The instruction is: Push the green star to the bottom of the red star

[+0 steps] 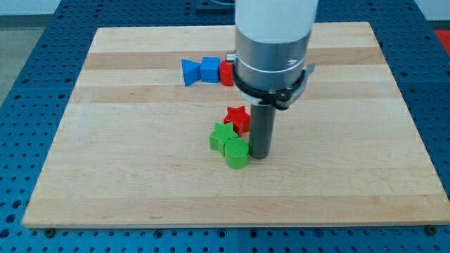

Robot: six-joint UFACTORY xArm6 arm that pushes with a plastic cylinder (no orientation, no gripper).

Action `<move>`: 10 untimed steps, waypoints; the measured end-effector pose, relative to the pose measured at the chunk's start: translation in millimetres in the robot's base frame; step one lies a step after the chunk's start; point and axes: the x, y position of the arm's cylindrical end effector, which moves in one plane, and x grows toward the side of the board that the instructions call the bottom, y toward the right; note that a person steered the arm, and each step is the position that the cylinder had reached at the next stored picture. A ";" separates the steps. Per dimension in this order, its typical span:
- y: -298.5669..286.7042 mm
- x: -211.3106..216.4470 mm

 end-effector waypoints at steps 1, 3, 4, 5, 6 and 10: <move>-17.9 -3.3; -23.2 -83.2; -23.2 -103.1; -23.2 -102.8; 11.9 -72.6; 14.4 18.0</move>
